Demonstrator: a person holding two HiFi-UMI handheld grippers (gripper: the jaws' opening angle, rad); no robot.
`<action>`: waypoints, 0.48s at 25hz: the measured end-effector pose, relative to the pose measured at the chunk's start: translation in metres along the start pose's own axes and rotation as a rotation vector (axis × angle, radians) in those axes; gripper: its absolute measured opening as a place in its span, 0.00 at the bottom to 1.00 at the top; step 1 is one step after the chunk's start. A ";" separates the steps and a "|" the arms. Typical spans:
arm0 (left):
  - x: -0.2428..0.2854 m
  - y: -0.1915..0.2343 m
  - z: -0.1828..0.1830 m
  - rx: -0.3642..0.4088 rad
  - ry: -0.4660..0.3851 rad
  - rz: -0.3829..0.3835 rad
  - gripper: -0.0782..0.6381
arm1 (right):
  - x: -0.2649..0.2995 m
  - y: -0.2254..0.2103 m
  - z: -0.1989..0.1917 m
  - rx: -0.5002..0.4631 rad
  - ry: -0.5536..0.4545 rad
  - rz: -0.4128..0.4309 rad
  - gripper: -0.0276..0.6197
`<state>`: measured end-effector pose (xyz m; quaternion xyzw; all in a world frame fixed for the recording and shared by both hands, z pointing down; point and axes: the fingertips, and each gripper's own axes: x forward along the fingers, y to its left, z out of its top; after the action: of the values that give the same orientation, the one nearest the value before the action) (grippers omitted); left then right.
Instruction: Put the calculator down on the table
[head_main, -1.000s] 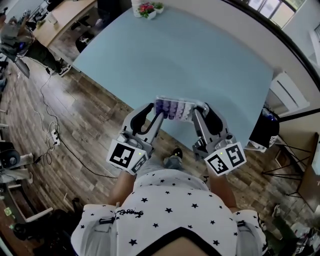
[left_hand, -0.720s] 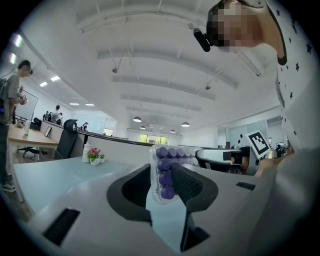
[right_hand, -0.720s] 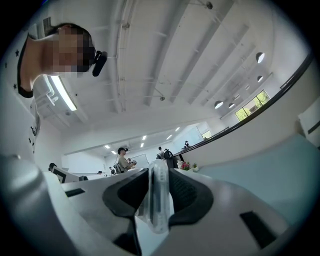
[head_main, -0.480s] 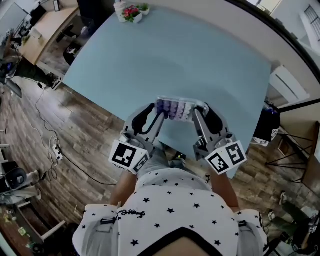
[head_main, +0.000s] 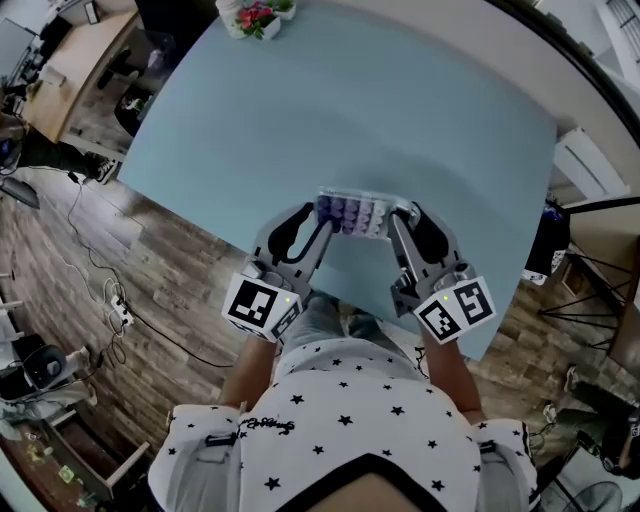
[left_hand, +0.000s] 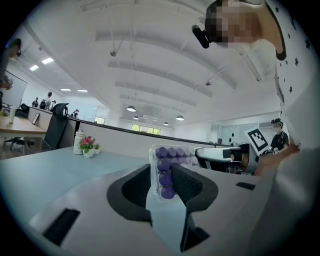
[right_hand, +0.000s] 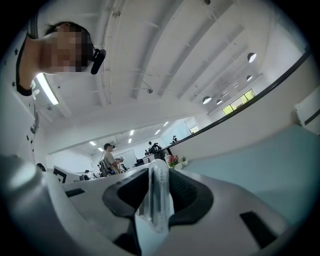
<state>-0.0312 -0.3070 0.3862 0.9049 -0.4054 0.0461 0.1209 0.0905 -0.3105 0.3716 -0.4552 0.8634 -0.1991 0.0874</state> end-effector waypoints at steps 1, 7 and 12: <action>0.001 0.004 -0.003 -0.006 0.006 0.001 0.31 | 0.003 -0.001 -0.003 0.002 0.009 -0.001 0.23; 0.002 0.027 -0.026 -0.034 0.049 0.019 0.31 | 0.023 -0.004 -0.028 0.006 0.073 -0.003 0.23; 0.001 0.039 -0.053 -0.065 0.091 0.018 0.31 | 0.032 -0.008 -0.054 0.017 0.134 -0.011 0.23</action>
<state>-0.0590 -0.3191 0.4446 0.8939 -0.4088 0.0750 0.1680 0.0603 -0.3260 0.4245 -0.4451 0.8630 -0.2369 0.0322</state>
